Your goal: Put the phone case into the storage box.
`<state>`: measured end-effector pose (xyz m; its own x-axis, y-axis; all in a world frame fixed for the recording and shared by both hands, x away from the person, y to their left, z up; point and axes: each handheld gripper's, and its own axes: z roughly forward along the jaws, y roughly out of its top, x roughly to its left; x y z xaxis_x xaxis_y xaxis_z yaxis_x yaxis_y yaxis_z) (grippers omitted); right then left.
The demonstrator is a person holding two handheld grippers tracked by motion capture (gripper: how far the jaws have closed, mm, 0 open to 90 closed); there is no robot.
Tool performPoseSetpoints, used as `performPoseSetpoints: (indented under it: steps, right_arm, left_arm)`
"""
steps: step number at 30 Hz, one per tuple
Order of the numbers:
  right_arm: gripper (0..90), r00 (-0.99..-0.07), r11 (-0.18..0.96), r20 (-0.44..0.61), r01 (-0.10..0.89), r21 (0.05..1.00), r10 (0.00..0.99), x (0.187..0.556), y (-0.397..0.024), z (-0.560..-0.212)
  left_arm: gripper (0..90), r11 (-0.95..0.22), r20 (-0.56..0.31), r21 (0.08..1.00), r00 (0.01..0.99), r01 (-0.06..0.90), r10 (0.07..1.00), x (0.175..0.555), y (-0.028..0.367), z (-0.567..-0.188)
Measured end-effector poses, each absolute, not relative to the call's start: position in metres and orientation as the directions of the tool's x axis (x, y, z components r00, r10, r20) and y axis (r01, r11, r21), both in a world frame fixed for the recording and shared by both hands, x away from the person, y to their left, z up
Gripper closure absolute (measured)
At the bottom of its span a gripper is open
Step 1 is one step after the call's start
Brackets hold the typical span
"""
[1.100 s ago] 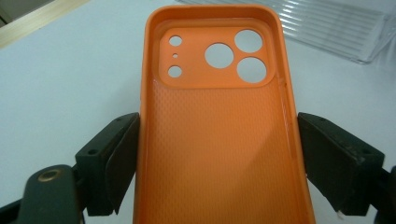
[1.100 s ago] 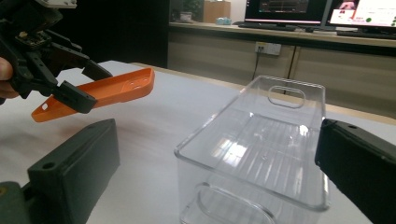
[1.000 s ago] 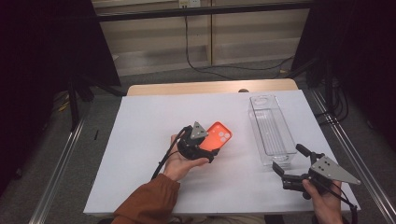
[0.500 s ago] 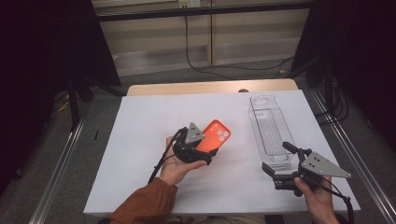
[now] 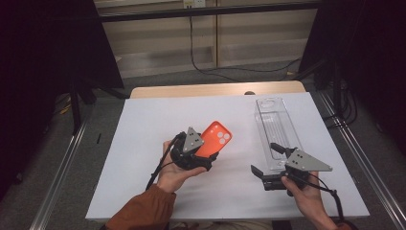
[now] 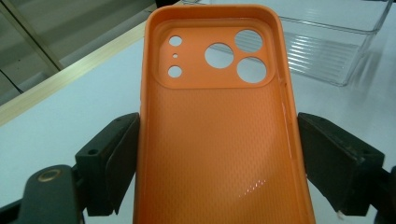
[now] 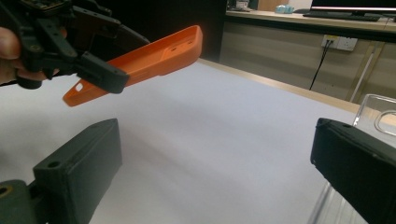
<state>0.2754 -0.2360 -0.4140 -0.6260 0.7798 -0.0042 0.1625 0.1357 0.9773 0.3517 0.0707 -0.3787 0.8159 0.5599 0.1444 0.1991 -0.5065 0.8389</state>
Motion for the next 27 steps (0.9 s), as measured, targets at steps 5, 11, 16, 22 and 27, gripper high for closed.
performPoseSetpoints:
  steps: [5,11,16,22,27]
  right_arm:
    - [1.8,-0.613,0.124,0.012,0.179,0.976,0.790,0.283,-0.225,-0.409]
    - [0.1,-0.619,0.104,0.045,0.202,0.974,0.784,0.291,-0.216,-0.408]
    - [0.7,-0.611,0.122,0.037,0.217,0.969,0.791,0.295,-0.209,-0.409]
    - [4.1,-0.589,0.099,0.059,0.232,0.968,0.806,0.298,-0.201,-0.406]
    - [5.1,-0.573,0.097,0.057,0.235,0.967,0.817,0.298,-0.194,-0.401]
  left_arm:
    - [16.5,-0.506,0.164,0.843,0.809,0.182,0.565,0.346,0.079,-0.379]
    - [16.6,-0.498,0.187,0.852,0.796,0.160,0.576,0.340,0.085,-0.383]
    - [16.6,-0.503,0.222,0.855,0.783,0.130,0.580,0.335,0.086,-0.386]
    - [16.6,-0.503,0.270,0.860,0.758,0.087,0.593,0.325,0.087,-0.388]
    - [16.5,-0.509,0.306,0.859,0.746,0.052,0.592,0.319,0.088,-0.383]
